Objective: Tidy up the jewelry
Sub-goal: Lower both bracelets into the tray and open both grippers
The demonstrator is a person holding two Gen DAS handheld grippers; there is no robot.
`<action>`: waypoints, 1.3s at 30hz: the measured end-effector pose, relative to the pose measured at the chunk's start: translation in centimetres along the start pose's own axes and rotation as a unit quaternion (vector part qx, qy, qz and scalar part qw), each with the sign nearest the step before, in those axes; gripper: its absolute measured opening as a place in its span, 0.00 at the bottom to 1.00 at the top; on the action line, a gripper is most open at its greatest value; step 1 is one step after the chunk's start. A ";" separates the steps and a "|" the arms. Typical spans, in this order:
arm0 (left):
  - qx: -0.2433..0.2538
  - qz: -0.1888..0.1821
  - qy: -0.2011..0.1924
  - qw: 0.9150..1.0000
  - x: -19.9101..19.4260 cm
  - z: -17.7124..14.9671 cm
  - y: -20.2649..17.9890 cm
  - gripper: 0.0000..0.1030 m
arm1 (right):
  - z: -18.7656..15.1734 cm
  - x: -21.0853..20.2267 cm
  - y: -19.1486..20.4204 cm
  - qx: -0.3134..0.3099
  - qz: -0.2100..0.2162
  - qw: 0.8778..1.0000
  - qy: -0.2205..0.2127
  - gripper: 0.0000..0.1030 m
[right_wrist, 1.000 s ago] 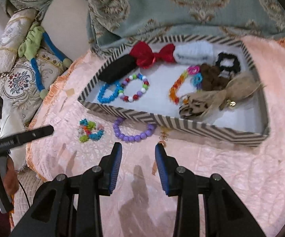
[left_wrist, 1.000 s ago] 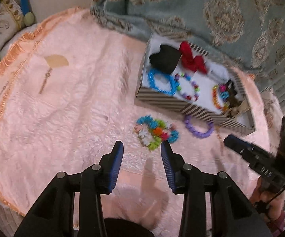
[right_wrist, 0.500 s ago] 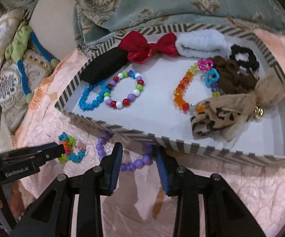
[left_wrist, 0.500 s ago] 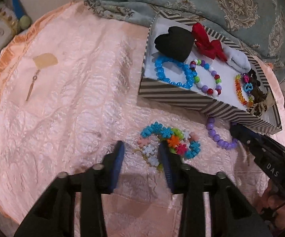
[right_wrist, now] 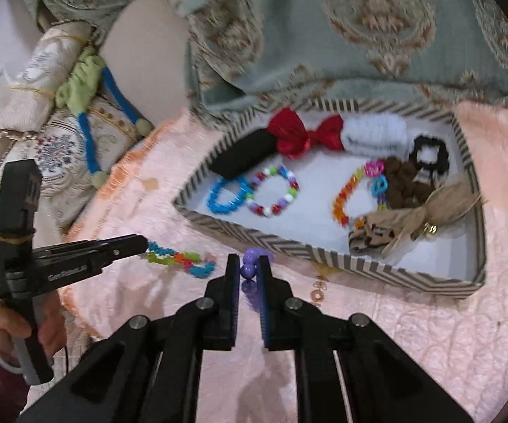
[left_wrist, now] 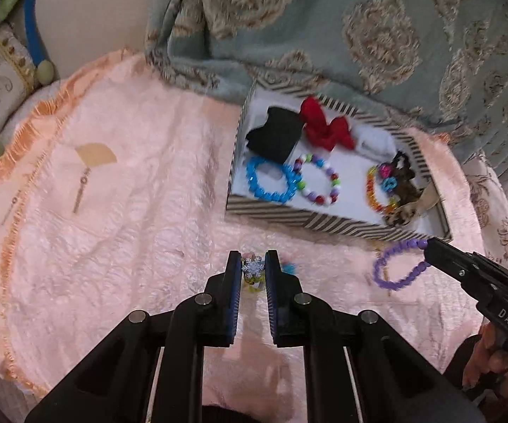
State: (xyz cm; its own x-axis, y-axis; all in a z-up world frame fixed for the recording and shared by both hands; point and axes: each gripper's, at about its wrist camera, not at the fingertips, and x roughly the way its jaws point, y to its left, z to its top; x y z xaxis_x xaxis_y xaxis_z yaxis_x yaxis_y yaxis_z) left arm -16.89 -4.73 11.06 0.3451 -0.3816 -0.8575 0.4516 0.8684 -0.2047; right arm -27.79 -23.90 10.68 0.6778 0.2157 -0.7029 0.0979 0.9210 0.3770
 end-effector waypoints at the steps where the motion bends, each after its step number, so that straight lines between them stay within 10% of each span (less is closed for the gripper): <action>1: 0.000 -0.001 -0.004 1.000 -0.4 0.1 -0.1 0.00 | 0.0 -0.5 0.2 -0.003 0.000 1.000 -0.004 0.09; 19: 0.052 0.004 -0.065 0.996 -5.4 4.2 -5.8 0.00 | 2.6 -9.4 -1.3 -0.007 -0.022 0.997 -0.079 0.09; 39: 0.101 0.023 -0.051 0.993 -1.1 6.9 -11.0 0.00 | 3.8 -9.3 -5.7 0.030 -0.039 0.995 -0.085 0.09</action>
State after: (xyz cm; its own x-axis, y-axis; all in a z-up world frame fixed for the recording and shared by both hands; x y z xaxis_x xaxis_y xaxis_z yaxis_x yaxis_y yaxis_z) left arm -16.56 -16.00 17.51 0.4462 -0.3830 -0.8089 0.5860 0.8081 -0.0593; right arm -31.89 -32.42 17.34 0.7790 0.0827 -0.6215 0.1945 0.9105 0.3650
